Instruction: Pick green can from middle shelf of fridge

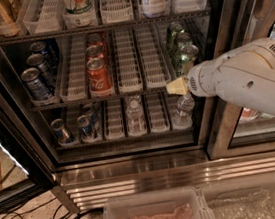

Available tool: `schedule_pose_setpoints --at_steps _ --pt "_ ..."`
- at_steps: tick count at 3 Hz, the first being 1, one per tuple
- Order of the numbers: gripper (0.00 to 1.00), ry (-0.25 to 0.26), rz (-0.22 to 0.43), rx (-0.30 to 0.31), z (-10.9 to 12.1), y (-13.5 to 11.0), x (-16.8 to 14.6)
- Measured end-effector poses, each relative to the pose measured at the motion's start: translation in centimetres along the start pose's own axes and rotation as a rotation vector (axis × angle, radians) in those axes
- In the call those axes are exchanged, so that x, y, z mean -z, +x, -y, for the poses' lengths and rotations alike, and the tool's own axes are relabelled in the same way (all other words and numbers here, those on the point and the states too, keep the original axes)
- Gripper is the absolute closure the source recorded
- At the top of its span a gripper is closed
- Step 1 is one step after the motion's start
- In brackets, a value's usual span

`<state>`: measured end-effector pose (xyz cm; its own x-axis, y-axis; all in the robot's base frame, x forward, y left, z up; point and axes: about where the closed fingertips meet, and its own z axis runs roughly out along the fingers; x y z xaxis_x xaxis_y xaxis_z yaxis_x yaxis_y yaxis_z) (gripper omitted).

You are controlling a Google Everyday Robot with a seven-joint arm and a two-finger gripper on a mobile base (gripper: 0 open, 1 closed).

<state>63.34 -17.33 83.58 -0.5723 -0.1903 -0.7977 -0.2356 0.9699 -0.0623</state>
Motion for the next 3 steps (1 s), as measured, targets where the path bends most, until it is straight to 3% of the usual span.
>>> schedule_pose_setpoints --at_steps 3 --pt "0.38 0.089 0.007 -0.039 3.1 -0.4 -1.5"
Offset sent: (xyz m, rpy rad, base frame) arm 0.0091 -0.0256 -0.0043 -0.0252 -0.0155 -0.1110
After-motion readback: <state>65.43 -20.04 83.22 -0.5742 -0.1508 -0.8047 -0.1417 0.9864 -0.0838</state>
